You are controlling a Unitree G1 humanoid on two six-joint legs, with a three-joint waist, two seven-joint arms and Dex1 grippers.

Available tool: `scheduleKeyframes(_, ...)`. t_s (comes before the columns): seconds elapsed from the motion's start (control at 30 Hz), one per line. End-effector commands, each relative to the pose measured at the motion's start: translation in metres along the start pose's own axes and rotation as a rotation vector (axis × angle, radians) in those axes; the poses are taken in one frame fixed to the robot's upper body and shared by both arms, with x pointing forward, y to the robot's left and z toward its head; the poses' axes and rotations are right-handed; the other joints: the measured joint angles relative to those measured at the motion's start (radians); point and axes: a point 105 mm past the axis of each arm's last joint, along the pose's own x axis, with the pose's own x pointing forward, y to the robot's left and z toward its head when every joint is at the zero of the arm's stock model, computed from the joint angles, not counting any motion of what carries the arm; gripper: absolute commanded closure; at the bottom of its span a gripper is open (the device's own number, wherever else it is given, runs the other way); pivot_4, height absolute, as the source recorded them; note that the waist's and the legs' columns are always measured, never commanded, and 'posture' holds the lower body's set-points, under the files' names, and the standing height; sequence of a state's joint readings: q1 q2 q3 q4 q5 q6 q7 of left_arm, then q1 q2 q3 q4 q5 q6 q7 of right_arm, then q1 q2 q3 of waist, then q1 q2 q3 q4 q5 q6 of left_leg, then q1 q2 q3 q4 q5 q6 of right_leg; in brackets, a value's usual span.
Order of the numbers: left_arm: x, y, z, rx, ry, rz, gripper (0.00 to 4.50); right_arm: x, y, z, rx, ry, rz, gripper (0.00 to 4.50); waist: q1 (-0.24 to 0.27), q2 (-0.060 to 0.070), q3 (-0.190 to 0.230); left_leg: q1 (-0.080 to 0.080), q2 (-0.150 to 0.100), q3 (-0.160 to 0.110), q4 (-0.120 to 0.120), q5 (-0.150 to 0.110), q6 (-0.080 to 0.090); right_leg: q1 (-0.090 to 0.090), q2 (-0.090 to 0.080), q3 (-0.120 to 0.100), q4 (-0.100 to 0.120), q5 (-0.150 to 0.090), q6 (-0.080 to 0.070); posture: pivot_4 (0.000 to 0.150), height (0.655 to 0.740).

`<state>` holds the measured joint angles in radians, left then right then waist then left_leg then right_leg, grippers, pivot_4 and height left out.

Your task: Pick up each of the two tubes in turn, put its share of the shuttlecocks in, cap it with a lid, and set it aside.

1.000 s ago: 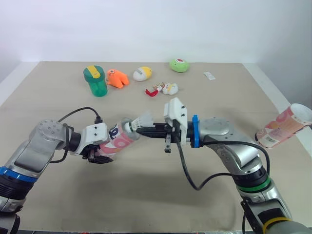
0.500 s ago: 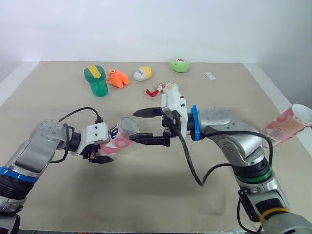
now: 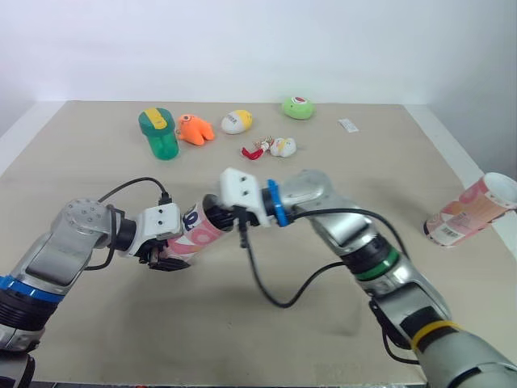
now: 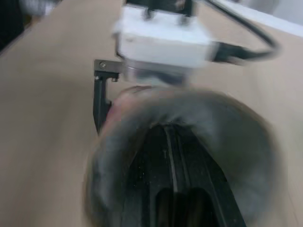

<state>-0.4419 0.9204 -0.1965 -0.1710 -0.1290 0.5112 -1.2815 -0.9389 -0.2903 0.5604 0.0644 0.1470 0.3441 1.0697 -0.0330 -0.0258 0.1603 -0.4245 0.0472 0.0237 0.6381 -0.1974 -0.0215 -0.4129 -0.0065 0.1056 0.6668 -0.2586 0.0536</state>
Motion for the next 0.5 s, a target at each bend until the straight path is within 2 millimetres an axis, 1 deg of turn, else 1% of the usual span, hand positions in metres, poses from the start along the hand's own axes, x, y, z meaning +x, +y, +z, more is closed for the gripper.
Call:
scheduleKeyframes(0.03,0.004,-0.007,0.002,0.011,-0.005,-0.023,1.03,0.011,0.005,0.021,-0.088,-0.048,0.039,4.43,0.000,0.000,0.000,0.000,0.000,0.000,0.000,0.000,0.000,0.000,0.000,0.000,0.000,0.000,0.000,0.150,0.7400)
scheduleKeyframes(0.1,0.004,-0.008,0.002,0.006,-0.008,-0.020,1.03,0.009,0.005,0.026,-0.084,-0.072,0.038,4.43,-0.002,0.000,0.000,0.000,0.001,0.000,0.000,0.000,0.000,0.000,0.000,0.000,0.000,0.000,-0.001,0.150,0.7400)
scheduleKeyframes(0.2,0.004,-0.009,0.002,0.003,-0.009,-0.018,1.03,-0.002,0.001,0.031,-0.059,-0.108,0.021,4.43,-0.002,0.000,0.000,0.001,0.002,0.000,0.000,0.000,0.000,-0.001,0.001,-0.001,0.001,0.001,-0.002,0.150,0.7400)
scheduleKeyframes(0.3,0.004,-0.010,0.000,-0.001,-0.012,-0.011,1.03,-0.035,-0.004,0.039,-0.008,-0.158,-0.010,4.43,0.000,0.000,0.000,0.000,0.001,0.000,0.000,0.000,0.000,-0.001,0.001,-0.001,0.001,0.001,-0.002,0.150,0.7400)
scheduleKeyframes(0.37,0.003,-0.008,0.001,0.004,-0.026,0.005,1.03,-0.060,-0.006,0.042,0.024,-0.177,-0.034,4.43,0.003,0.000,0.000,-0.001,0.001,0.000,0.000,0.000,0.000,-0.001,0.000,-0.001,0.001,0.001,-0.003,0.150,0.7400)
scheduleKeyframes(0.43,0.002,-0.006,0.004,0.016,-0.043,0.019,1.03,-0.080,-0.006,0.042,0.053,-0.177,-0.058,4.43,0.007,0.000,0.000,-0.001,0.000,-0.001,0.000,-0.001,-0.001,0.000,-0.001,-0.001,0.001,0.001,-0.003,0.150,0.7400)
scheduleKeyframes(0.5,0.000,-0.005,0.011,0.031,-0.077,0.034,1.03,-0.099,-0.005,0.039,0.087,-0.172,-0.098,4.43,0.009,-0.001,0.000,-0.001,0.000,0.000,0.000,-0.001,-0.001,0.000,-0.001,-0.001,0.000,0.001,-0.003,0.150,0.7400)
